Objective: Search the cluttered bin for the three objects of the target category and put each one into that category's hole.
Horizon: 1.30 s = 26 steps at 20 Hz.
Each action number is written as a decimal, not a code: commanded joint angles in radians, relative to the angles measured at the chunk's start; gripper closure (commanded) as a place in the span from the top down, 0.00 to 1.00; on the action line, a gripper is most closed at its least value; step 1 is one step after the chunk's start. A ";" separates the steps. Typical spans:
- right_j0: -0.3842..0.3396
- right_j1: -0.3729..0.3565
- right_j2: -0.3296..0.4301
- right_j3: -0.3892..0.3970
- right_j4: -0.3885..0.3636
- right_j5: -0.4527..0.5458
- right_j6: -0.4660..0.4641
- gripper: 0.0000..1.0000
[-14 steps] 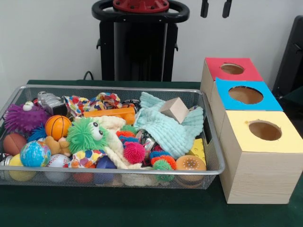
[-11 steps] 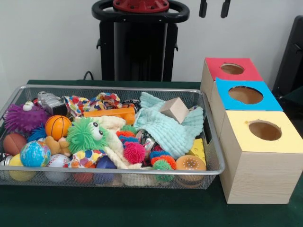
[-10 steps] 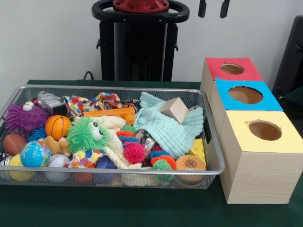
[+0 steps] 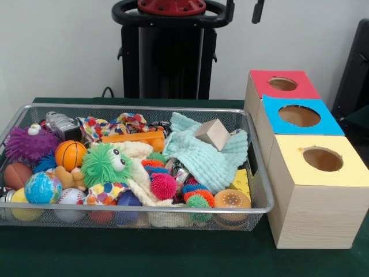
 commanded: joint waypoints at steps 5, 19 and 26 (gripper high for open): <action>-0.104 -0.014 0.023 -0.024 -0.089 0.033 -0.027 1.00; -0.285 0.027 0.145 -0.002 -0.142 -0.051 -0.134 1.00; -0.388 0.053 0.233 -0.039 -0.168 -0.068 -0.175 1.00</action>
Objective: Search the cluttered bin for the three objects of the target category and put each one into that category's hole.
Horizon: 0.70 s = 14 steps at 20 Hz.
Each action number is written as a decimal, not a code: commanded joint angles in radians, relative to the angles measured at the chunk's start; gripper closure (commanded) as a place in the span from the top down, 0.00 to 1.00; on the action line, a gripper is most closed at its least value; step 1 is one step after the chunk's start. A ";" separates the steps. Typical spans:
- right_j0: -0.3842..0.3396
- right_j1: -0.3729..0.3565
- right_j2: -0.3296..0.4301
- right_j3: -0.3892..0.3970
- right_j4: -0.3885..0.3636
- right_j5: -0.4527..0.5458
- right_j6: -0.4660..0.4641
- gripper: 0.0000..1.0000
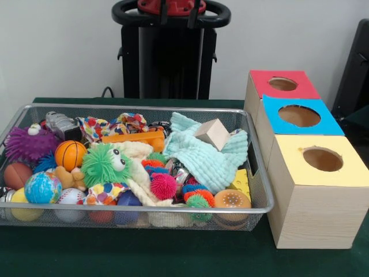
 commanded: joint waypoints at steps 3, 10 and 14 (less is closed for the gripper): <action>-0.115 0.080 0.183 -0.046 -0.096 -0.069 -0.168 1.00; -0.165 0.099 0.242 -0.043 -0.141 -0.109 -0.139 1.00; -0.188 0.122 0.271 -0.053 -0.170 -0.141 -0.113 1.00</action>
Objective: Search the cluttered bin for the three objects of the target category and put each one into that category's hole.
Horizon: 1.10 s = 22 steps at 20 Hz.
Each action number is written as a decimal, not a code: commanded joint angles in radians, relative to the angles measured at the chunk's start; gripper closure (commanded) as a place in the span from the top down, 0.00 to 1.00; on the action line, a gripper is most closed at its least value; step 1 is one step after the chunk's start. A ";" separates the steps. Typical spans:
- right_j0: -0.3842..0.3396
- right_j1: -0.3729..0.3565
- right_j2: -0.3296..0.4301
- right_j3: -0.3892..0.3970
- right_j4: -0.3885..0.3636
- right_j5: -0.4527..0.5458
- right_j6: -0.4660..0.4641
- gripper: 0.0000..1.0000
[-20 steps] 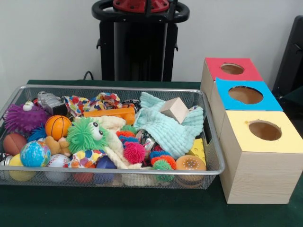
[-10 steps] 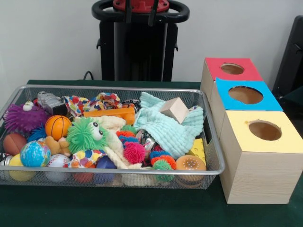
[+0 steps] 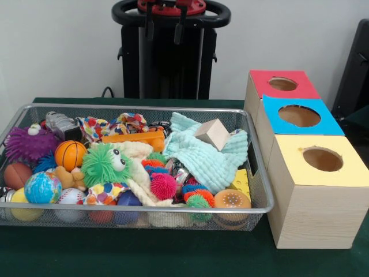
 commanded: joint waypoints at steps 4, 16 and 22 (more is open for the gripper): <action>-0.081 0.087 0.166 -0.061 -0.123 -0.123 -0.100 1.00; -0.180 0.132 0.257 -0.107 -0.240 -0.172 -0.116 1.00; -0.204 0.157 0.298 -0.125 -0.276 -0.160 -0.105 1.00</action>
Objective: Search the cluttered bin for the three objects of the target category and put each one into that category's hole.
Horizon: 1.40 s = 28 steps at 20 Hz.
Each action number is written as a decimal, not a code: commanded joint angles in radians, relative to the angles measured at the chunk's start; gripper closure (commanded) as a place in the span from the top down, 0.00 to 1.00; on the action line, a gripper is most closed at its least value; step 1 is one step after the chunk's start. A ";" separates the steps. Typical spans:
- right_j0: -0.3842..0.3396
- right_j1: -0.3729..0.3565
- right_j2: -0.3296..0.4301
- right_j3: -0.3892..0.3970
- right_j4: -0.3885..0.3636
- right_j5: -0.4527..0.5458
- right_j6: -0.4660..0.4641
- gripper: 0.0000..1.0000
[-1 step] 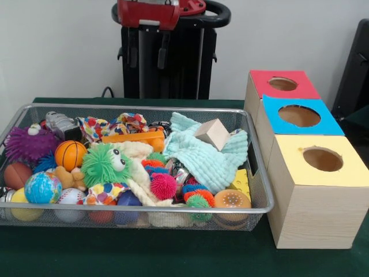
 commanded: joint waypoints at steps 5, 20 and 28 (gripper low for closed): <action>-0.053 0.104 0.136 -0.116 -0.107 -0.027 -0.097 1.00; -0.065 0.210 0.170 -0.141 -0.179 -0.179 -0.002 1.00; -0.019 0.255 0.128 -0.133 -0.183 -0.260 0.063 1.00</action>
